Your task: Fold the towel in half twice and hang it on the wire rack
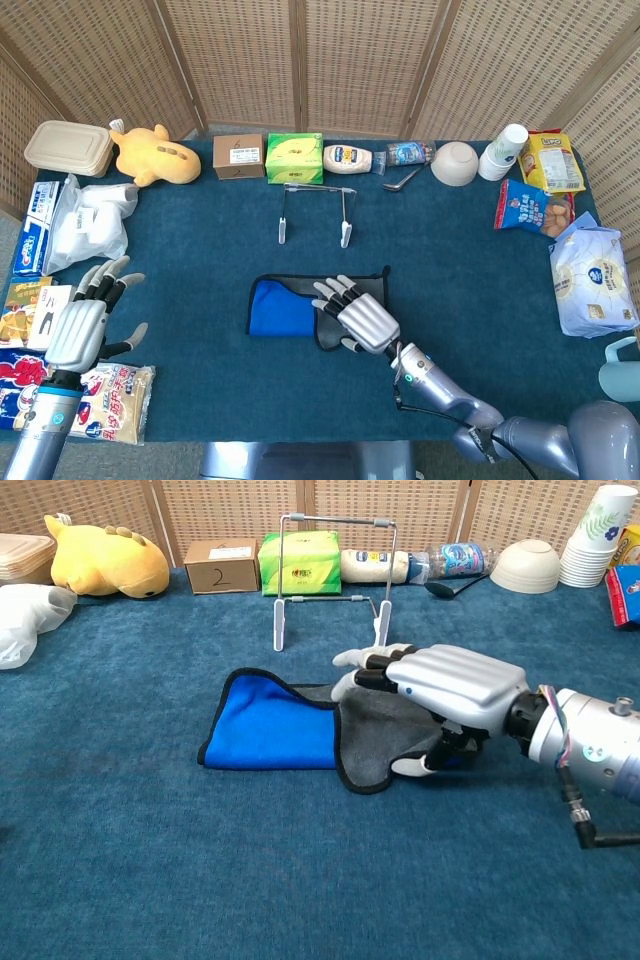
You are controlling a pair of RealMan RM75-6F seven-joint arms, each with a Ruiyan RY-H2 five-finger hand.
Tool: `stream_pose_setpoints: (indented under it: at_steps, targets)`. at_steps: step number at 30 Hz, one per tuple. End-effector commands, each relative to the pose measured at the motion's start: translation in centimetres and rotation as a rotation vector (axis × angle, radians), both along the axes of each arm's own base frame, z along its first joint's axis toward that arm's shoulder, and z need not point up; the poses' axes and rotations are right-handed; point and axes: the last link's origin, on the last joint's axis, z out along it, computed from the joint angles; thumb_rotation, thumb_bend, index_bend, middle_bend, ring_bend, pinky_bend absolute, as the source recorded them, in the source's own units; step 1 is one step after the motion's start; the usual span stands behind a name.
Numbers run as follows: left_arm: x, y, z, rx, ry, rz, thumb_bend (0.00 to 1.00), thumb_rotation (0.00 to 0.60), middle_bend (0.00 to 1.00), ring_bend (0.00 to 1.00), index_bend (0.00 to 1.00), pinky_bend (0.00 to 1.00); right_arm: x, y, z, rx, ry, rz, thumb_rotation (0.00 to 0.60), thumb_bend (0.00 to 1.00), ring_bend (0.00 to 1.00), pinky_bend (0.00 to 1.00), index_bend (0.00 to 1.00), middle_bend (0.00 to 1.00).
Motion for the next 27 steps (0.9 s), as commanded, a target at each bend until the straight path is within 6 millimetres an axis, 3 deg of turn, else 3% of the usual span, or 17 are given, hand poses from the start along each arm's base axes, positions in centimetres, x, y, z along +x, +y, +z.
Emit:
stream_pose_setpoints:
  at_steps: [1,11,27]
  targets:
    - [0.1,0.0,0.0,-0.002,0.0,-0.002,0.41,0.6,0.06,0.0,0.2,0.0,-0.3,-0.1,0.2,0.001,-0.025,-0.027,0.6,0.24,0.0,0.0,0.3,0.08]
    - [0.2,-0.1,0.0,0.001,0.002,-0.002,0.41,0.6,0.05,0.0,0.2,0.0,-1.5,-1.0,0.9,-0.038,-0.068,-0.081,0.6,0.27,0.0,0.0,0.42,0.13]
    - [0.4,-0.2,0.0,-0.002,0.003,-0.005,0.41,0.6,0.05,0.0,0.2,0.0,-2.5,-3.0,2.1,-0.071,-0.089,-0.159,0.6,0.27,0.0,0.0,0.43,0.13]
